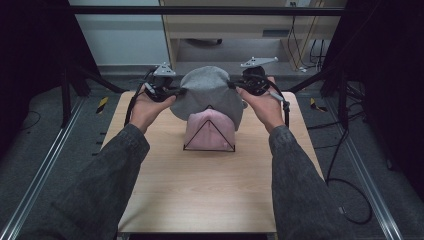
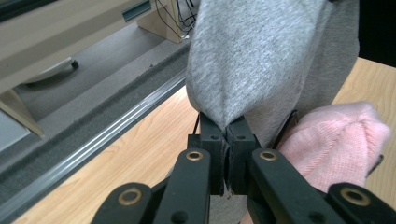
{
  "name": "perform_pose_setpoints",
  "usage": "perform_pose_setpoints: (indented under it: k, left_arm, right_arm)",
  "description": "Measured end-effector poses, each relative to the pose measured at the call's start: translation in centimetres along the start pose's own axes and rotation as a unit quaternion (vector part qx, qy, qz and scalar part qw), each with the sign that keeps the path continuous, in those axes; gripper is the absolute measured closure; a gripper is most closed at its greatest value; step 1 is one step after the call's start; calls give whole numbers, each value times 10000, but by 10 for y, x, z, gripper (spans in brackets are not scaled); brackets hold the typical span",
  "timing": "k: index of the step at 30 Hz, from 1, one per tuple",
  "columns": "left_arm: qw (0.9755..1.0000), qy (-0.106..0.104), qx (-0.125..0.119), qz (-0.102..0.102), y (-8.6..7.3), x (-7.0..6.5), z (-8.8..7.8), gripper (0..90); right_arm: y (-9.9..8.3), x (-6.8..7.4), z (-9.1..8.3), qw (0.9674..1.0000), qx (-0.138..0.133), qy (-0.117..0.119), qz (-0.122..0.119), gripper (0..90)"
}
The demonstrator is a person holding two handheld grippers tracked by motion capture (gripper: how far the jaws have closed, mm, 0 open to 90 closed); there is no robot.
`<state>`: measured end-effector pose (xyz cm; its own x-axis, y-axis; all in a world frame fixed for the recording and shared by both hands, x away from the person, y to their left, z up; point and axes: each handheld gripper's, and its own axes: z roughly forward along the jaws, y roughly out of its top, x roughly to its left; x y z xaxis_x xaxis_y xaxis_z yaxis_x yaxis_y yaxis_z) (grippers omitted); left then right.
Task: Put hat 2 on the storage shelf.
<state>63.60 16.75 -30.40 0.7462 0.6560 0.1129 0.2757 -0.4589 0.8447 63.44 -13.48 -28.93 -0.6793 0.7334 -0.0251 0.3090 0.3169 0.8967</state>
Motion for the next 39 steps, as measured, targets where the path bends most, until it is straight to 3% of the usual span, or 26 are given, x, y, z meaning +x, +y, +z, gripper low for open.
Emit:
perform_pose_setpoints:
  k: [17, 39]
  left_arm:
    - [9999, 58, 133, -83, -25, -8, 15, 877]
    - [9988, 32, 455, -194, -56, -7, 31, 877]
  right_arm:
    - [-5, 10, 5, 9993, 285, -110, -196, 868]
    - [-41, 18, 25, 9983, 581, 24, -78, 867]
